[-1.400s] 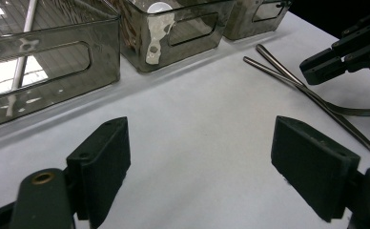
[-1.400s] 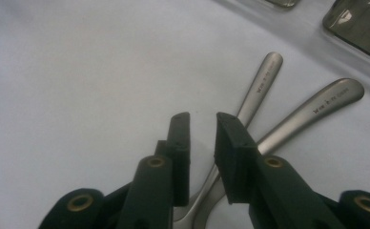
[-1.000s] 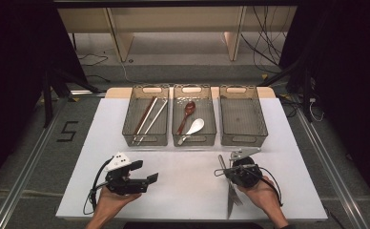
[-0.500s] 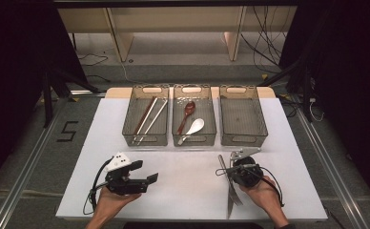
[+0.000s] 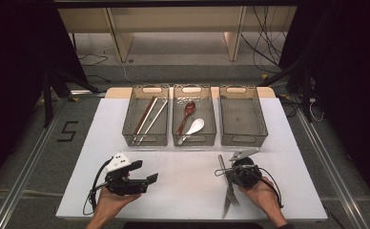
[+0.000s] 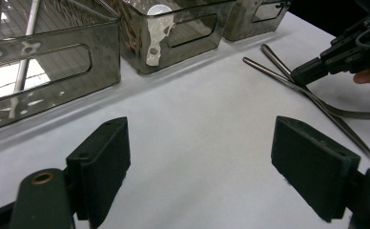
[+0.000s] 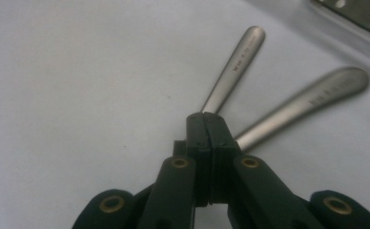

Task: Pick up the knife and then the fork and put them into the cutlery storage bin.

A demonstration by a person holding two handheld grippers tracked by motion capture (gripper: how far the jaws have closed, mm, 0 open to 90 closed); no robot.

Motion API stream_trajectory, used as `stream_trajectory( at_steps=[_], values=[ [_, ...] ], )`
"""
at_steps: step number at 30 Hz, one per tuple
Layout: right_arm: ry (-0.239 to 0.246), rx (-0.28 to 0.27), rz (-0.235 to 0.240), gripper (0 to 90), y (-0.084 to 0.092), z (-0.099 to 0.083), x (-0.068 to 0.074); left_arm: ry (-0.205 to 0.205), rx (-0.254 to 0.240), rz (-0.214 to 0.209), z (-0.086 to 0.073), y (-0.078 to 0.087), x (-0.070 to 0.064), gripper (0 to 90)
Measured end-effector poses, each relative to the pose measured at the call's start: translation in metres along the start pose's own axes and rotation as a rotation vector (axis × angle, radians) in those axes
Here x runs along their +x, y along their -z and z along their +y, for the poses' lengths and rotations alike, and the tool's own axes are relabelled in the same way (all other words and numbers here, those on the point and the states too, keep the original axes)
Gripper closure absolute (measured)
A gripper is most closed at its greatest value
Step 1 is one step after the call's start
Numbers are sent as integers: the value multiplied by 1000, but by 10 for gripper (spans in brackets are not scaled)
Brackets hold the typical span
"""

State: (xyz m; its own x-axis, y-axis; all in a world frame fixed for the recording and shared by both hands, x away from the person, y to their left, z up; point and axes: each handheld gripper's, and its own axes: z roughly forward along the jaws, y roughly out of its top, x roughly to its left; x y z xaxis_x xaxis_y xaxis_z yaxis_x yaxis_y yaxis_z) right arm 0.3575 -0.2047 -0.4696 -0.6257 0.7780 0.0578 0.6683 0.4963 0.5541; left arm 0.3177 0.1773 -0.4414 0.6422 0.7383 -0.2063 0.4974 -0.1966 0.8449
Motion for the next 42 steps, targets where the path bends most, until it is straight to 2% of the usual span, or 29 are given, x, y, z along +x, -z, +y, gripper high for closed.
stream_trajectory(
  at_steps=[3, 4, 6, 11, 23, 27, 29, 31, 37, 39, 42],
  values=[
    [7, 14, 18, 900, -5, 0, 4, -6, 3, 0, 0, 0, -1, 205],
    [18, 11, 9, 900, -6, 1, 5, -5, 3, 0, 0, 0, -1, 205],
    [14, 7, 30, 900, -7, 2, 7, -5, 5, 0, 0, 0, -1, 205],
    [34, 4, 28, 900, -10, 6, 11, -7, 5, -2, 0, -1, -1, 204],
    [34, 11, 42, 900, -12, 7, 15, -24, 10, 0, 0, -2, -1, 205],
    [33, 11, 61, 900, -12, 7, 18, -23, 12, -2, 0, -2, -3, 204],
    [31, 12, 87, 900, -13, 6, 20, -25, 13, -1, 0, -3, -3, 205],
    [34, 13, 85, 900, -13, 7, 23, -24, 17, -2, 0, -3, -2, 205],
    [43, 10, 141, 900, -15, 7, 29, -24, 15, -2, 0, -3, -2, 205],
    [55, 14, 126, 900, -16, 8, 33, -24, 14, -2, 0, -2, -2, 204],
    [55, 20, 133, 900, -15, 8, 33, -22, 15, -1, -1, -2, -2, 204]
  ],
)
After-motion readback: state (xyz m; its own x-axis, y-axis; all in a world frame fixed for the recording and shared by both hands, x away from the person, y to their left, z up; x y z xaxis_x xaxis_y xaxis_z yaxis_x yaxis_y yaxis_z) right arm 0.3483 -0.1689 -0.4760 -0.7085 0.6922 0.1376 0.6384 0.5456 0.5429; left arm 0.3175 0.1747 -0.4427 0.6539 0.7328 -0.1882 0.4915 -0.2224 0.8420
